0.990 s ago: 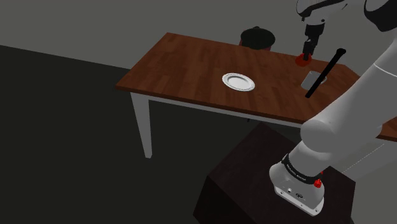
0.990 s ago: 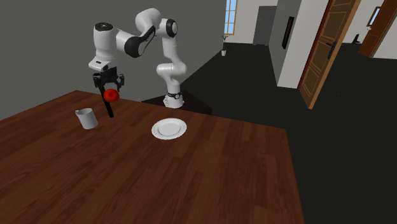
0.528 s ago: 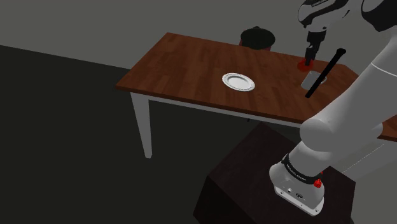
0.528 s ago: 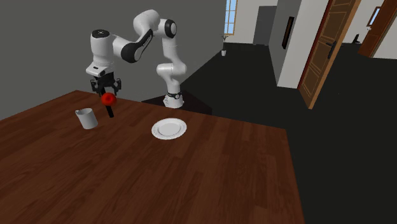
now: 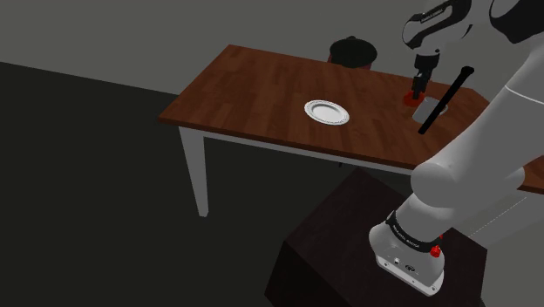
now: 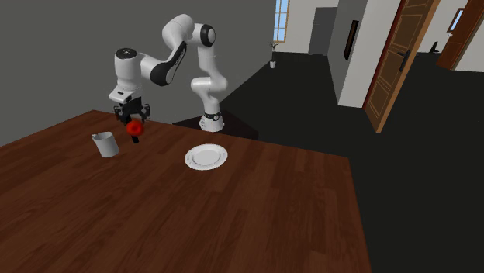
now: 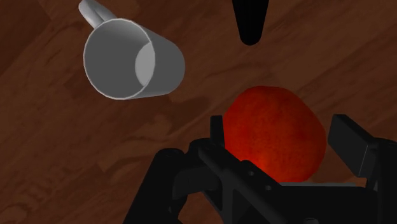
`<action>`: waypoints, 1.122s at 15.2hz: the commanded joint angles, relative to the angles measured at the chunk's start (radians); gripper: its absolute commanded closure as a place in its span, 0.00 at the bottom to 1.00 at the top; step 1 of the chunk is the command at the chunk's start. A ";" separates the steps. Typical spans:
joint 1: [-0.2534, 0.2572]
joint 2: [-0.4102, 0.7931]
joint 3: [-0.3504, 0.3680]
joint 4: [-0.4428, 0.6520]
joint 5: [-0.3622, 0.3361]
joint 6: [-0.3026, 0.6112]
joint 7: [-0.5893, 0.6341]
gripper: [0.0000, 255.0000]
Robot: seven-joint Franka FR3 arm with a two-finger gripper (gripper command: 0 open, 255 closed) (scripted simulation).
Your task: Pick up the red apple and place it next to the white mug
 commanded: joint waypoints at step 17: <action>-0.019 0.119 -0.001 -0.121 0.027 0.228 0.033 1.00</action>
